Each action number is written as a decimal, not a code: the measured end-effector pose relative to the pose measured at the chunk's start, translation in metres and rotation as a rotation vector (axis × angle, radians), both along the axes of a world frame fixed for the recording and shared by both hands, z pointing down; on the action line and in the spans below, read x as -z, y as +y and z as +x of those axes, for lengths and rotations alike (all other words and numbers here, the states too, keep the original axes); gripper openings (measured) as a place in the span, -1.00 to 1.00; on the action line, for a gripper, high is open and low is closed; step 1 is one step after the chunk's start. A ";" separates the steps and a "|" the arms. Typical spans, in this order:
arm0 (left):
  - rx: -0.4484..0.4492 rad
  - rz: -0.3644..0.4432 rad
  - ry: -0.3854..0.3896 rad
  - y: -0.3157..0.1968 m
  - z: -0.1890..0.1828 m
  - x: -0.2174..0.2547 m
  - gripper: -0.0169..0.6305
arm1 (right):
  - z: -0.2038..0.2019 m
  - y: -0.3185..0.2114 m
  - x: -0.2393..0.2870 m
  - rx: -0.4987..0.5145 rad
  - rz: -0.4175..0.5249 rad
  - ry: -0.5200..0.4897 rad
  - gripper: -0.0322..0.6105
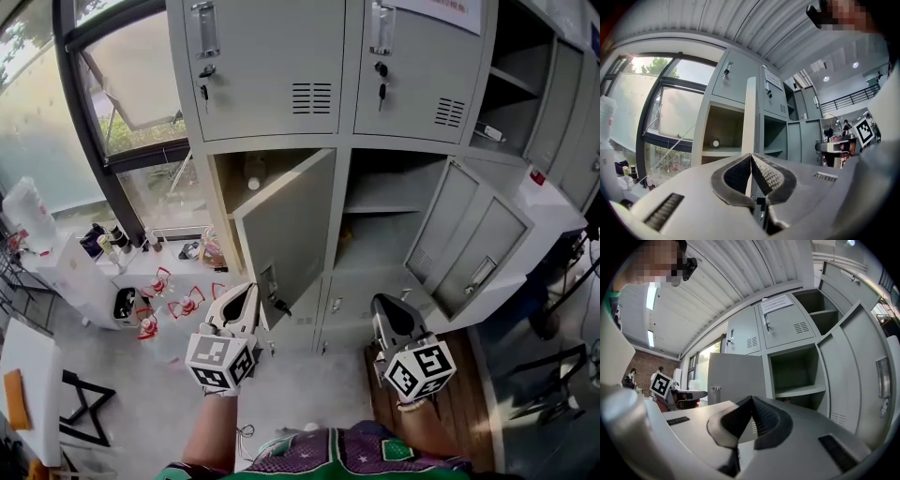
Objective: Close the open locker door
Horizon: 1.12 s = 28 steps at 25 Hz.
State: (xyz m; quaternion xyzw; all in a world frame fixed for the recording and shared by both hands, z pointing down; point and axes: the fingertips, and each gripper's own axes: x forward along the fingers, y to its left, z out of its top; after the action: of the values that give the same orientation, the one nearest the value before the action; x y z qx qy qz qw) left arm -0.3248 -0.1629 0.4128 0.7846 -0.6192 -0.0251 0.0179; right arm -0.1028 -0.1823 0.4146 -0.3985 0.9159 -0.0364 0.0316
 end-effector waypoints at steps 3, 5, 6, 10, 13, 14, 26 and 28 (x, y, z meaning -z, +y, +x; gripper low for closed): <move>0.007 0.001 0.002 -0.005 -0.012 0.000 -0.88 | -0.008 -0.003 0.002 0.005 0.002 0.010 -0.89; 0.015 0.001 0.009 -0.008 -0.018 0.000 -0.88 | -0.012 -0.006 0.004 0.010 0.005 0.012 -0.89; 0.020 0.003 0.013 -0.010 -0.022 0.000 -0.88 | -0.015 -0.008 0.004 0.016 0.009 0.015 -0.89; 0.060 0.016 0.024 -0.016 -0.035 0.002 -0.88 | -0.025 -0.019 0.002 0.041 -0.004 0.026 -0.89; 0.096 0.015 0.028 -0.024 -0.045 0.002 -0.88 | -0.032 -0.032 0.001 0.061 -0.008 0.027 -0.89; 0.105 0.013 0.027 -0.027 -0.048 0.003 -0.88 | -0.034 -0.038 0.002 0.068 -0.006 0.024 -0.89; 0.245 -0.011 0.036 -0.068 -0.089 0.002 -0.88 | -0.051 -0.097 0.009 0.132 0.009 0.007 -0.89; 0.261 -0.014 0.035 -0.075 -0.095 0.003 -0.88 | -0.054 -0.105 0.009 0.142 0.009 0.009 -0.89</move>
State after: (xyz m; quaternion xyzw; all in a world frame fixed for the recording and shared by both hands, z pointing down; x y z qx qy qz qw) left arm -0.4200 -0.2378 0.4102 0.6967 -0.7158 -0.0367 0.0308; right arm -0.1572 -0.2877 0.4053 -0.3328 0.9421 -0.0325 0.0267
